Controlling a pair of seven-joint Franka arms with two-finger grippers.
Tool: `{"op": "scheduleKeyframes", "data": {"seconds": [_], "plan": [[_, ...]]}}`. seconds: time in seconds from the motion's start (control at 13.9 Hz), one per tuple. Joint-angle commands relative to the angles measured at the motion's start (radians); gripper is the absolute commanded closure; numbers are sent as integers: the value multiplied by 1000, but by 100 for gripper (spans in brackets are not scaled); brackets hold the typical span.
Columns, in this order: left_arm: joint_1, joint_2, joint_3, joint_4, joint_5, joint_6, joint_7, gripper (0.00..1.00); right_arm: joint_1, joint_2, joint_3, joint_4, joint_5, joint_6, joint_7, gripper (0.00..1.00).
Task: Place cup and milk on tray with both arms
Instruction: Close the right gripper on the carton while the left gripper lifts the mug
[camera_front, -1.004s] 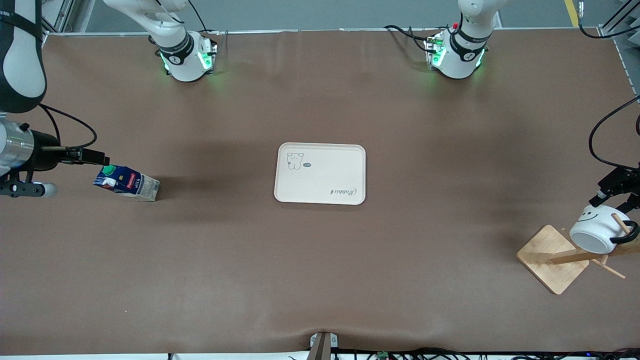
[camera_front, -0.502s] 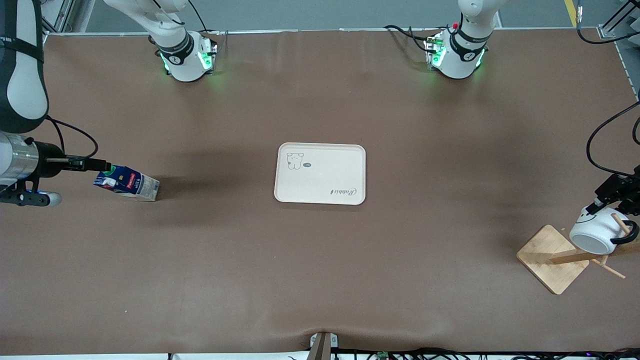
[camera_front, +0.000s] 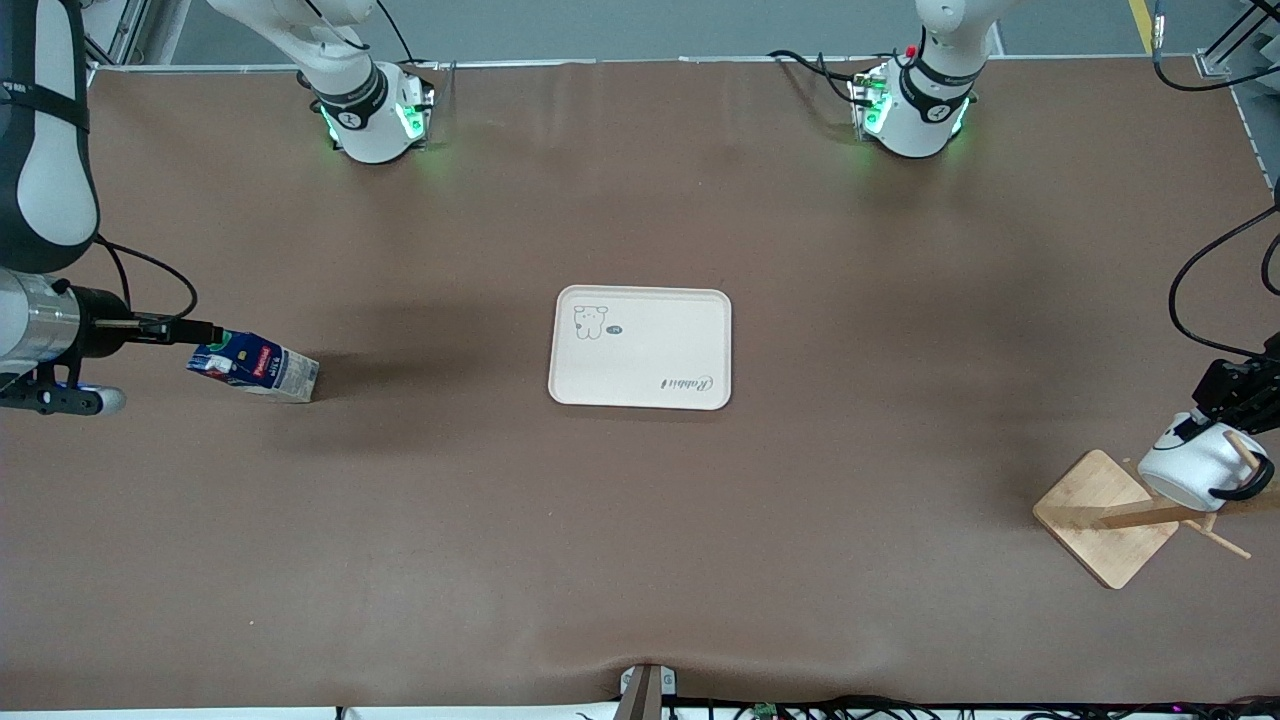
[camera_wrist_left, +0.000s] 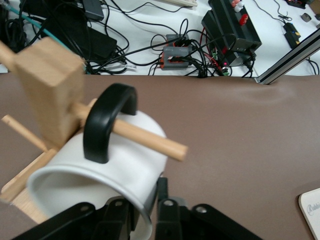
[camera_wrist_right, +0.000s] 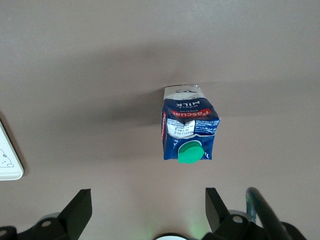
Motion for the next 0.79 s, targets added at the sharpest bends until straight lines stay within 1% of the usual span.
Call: {"op": "scheduleKeyframes", "data": {"seconds": [0.0,0.22,0.36,0.43,0.57,0.72], "plan": [[-5,6,-14,27,-21,1,14,99,-21,22,12,30,-4,-12,9,0],[-7,-2,-18,25,-20,-27,9,100,-27,44,12,30,0,18,24,0],[-7,-13,-18,22,-9,-51,7,100,-33,42,11,13,-19,50,39,0],[-7,-27,-18,18,-9,-64,6,100,-33,39,9,7,-44,70,41,0],[-5,-53,-17,-5,-7,-73,-11,100,-34,36,9,-37,-93,179,77,0],[-7,-105,-17,-50,-7,-81,-48,100,-41,22,12,-106,-96,193,102,0]]}}
